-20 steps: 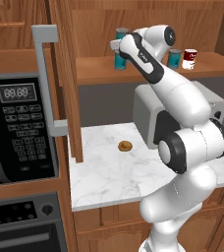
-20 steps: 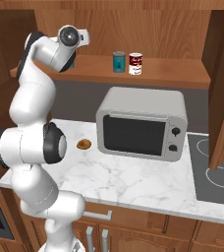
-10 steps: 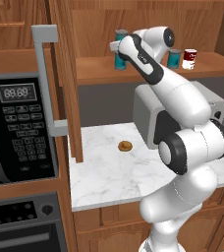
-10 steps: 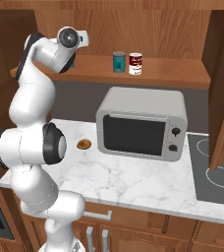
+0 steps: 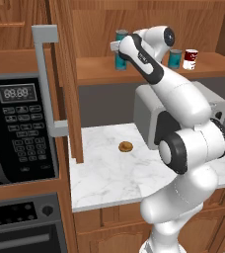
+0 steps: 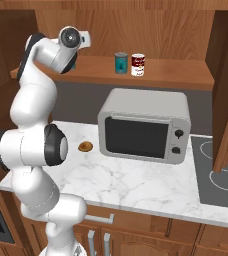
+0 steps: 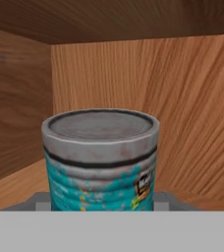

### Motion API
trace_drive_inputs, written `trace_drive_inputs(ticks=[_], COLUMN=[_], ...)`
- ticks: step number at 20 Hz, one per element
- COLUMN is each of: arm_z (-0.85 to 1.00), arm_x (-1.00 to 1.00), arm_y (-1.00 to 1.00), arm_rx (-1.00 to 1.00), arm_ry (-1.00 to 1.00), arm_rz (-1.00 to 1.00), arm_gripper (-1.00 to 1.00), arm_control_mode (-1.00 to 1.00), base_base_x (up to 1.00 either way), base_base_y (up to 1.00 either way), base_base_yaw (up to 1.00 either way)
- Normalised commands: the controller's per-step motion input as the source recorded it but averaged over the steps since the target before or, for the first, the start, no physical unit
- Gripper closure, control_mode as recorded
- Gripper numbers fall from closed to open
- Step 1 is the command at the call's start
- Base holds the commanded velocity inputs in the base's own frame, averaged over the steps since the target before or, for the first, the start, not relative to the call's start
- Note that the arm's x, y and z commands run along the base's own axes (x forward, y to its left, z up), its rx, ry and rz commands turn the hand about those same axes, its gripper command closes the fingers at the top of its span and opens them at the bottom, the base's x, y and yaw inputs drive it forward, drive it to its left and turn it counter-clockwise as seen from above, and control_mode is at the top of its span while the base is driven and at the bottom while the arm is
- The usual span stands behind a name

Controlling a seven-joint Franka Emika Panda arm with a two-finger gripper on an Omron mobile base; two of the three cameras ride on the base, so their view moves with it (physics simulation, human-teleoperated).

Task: Stack two cans on top of the other two cans in the cabinet.

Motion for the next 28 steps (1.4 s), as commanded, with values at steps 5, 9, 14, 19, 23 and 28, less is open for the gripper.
trace_drive_inputs(ticks=[5,9,14,19,23,28], arm_z=[-0.23,-0.15,-0.06,-0.07,-0.1,-0.04], arm_x=[0.05,0.01,0.0,-0.07,-0.21,-0.34], arm_y=[0.0,0.0,0.0,-0.1,-0.15,-0.23], arm_rx=[0.0,0.0,0.01,0.01,0.0,0.01], arm_ry=[0.06,0.08,0.0,0.0,0.0,0.0], arm_rz=[0.0,0.0,0.0,0.0,-0.04,-0.09], arm_gripper=[-1.0,-1.0,-1.0,-1.0,-1.0,-1.0], arm_control_mode=[-1.0,-1.0,-1.0,-1.0,-1.0,-1.0], base_base_x=[0.0,0.0,0.0,0.0,0.0,0.0], base_base_y=[0.0,0.0,0.0,0.0,0.0,0.0], base_base_yaw=[0.0,0.0,0.0,0.0,0.0,0.0])
